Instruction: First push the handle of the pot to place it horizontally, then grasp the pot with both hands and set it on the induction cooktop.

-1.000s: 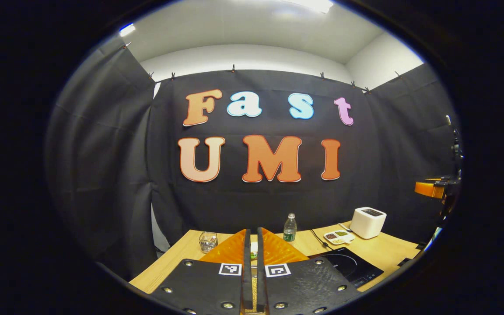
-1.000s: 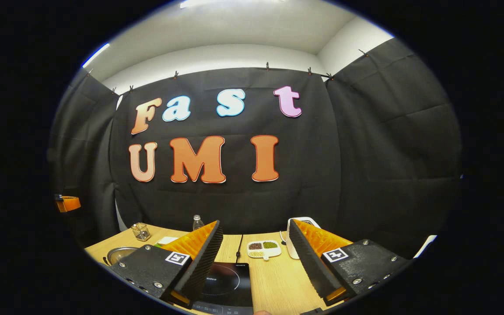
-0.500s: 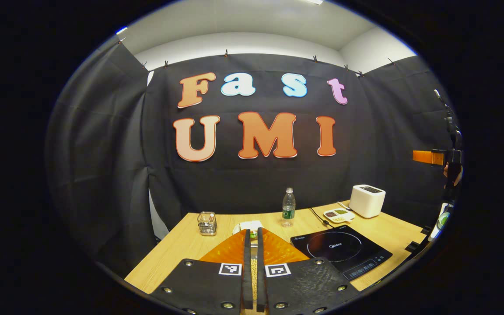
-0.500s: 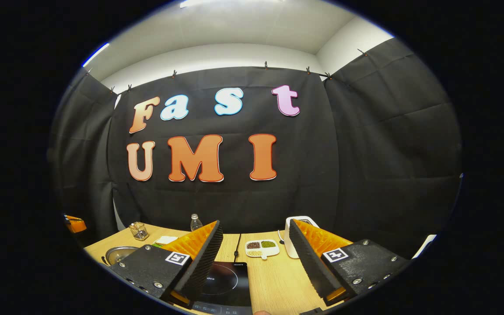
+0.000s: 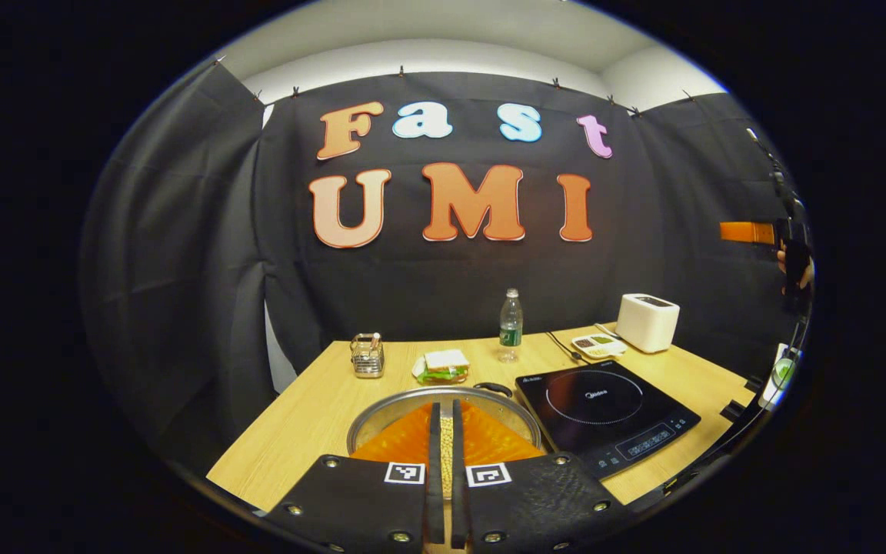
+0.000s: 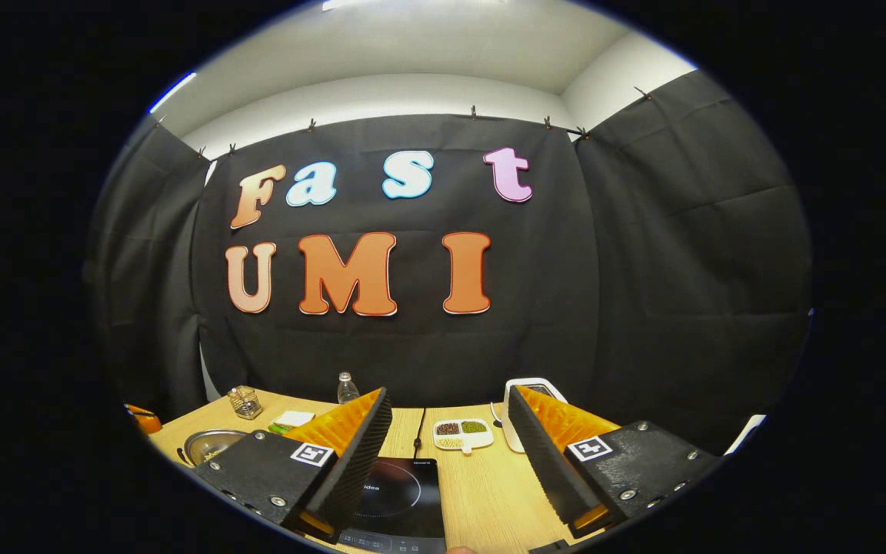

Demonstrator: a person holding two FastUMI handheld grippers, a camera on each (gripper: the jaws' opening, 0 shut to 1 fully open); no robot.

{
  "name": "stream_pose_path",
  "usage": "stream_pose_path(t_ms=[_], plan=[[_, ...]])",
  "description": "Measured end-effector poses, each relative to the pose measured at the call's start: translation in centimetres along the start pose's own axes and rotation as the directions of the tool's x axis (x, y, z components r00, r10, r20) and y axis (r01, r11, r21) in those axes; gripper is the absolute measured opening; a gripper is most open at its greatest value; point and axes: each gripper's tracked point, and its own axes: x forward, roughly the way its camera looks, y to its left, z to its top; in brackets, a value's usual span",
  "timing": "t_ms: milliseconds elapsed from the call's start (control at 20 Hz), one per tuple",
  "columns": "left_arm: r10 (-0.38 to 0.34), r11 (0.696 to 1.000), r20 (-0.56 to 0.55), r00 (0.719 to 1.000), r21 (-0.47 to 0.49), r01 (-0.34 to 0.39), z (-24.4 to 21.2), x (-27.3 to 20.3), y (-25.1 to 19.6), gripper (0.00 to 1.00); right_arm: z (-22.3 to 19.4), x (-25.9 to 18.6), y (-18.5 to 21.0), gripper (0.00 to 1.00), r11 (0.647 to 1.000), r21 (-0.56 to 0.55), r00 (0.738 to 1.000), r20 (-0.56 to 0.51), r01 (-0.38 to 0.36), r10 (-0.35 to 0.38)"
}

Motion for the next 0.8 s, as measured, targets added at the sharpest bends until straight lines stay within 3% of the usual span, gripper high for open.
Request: stream_pose_path(t_ms=[450, 800], plan=[[0.012, 0.998, -0.099, 0.995, -0.062, -0.019, -7.0, -0.9, 1.3, 0.02, -0.9, 0.0, 1.7, 0.95, 1.000, -0.012, 0.999, -0.021, -0.025, 0.025], [0.022, 0.995, -0.182, 0.983, -0.090, -0.038, -11.9, -1.3, 2.1, 0.05, -2.1, 0.5, 3.3, 0.95, 0.999, -0.023, 0.998, -0.052, -0.045, 0.044]])
